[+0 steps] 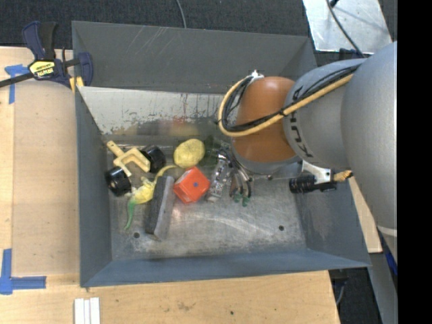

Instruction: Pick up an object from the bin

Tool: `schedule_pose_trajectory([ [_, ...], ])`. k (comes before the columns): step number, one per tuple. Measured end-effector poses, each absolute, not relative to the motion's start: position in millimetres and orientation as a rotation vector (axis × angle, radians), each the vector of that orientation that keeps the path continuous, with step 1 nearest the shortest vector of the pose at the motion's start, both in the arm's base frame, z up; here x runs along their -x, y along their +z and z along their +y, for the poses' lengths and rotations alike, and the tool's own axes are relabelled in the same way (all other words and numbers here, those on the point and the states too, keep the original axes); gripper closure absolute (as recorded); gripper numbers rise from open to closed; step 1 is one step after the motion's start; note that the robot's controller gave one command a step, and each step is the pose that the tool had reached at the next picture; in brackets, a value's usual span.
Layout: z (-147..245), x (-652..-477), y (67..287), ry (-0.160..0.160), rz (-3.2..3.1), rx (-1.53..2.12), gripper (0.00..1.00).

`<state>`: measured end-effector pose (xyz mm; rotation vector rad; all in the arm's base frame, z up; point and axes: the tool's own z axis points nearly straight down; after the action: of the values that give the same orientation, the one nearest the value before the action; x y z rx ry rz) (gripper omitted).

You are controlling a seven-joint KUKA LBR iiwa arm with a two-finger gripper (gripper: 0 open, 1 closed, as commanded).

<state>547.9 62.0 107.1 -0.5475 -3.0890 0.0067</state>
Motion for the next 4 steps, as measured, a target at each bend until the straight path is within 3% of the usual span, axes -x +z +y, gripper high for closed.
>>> schedule_pose_trajectory([
  [1, 61, -540.5, 144, -0.001, -3.029, 0.842, 1.0],
  [2, 60, -587.1, 161, 0.0, -3.008, 0.91, 1.0],
  [3, 87, -589.1, 215, 0.003, -3.09, 0.557, 1.0],
  [4, 122, -587.8, 188, -0.006, -3.135, 0.356, 1.0],
])
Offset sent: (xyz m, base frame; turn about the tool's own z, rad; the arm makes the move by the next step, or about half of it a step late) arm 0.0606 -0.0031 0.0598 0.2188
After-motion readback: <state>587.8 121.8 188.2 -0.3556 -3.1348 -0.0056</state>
